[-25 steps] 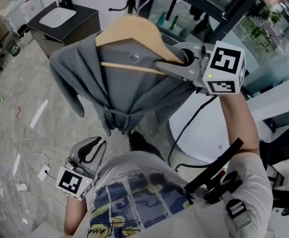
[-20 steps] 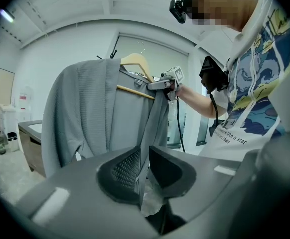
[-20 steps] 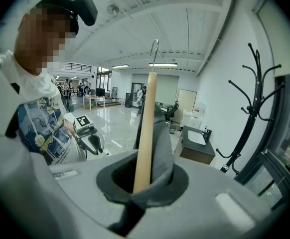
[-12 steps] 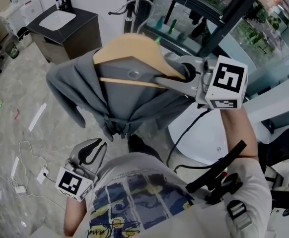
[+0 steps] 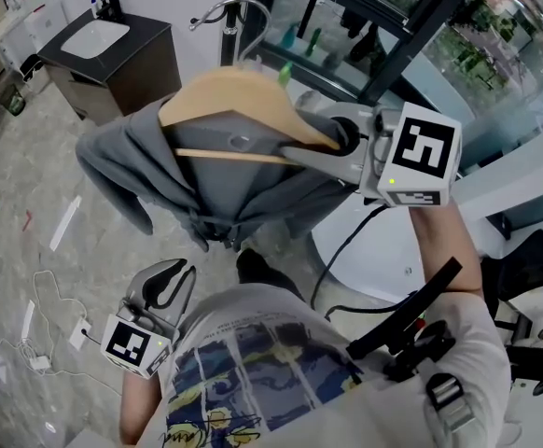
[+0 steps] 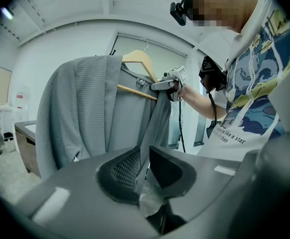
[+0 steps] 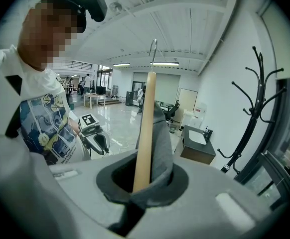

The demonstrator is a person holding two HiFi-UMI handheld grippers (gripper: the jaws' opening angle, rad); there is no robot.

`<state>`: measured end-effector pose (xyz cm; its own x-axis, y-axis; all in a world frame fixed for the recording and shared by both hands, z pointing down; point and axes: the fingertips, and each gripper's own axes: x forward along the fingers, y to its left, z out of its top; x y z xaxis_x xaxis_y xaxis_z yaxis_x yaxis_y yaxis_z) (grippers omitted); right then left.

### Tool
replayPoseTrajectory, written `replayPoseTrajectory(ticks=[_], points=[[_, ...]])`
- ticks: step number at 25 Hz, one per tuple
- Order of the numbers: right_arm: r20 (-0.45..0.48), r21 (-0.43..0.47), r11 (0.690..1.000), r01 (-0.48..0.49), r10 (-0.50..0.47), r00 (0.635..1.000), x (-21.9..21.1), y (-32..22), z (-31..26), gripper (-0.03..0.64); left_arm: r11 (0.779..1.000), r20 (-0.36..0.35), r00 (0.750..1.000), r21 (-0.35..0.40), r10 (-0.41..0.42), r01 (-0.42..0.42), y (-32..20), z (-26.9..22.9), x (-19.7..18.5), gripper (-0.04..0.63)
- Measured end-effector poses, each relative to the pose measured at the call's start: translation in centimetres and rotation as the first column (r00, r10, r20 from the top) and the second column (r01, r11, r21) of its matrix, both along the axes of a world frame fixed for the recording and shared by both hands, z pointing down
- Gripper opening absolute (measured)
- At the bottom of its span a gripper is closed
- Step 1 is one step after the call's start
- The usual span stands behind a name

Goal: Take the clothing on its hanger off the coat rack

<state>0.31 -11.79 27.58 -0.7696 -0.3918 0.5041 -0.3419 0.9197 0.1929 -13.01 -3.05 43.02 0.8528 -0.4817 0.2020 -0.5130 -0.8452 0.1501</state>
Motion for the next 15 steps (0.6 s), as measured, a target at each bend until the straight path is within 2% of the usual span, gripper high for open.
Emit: replayPoseTrajectory(ticks=[15], points=[[-0.017,0.007,1.000,0.000,0.000,1.000,0.03,0.00,0.69,0.006,1.000,0.001,1.000,-0.012,0.006,-0.006,-0.16,0.27,0.20,0.063]])
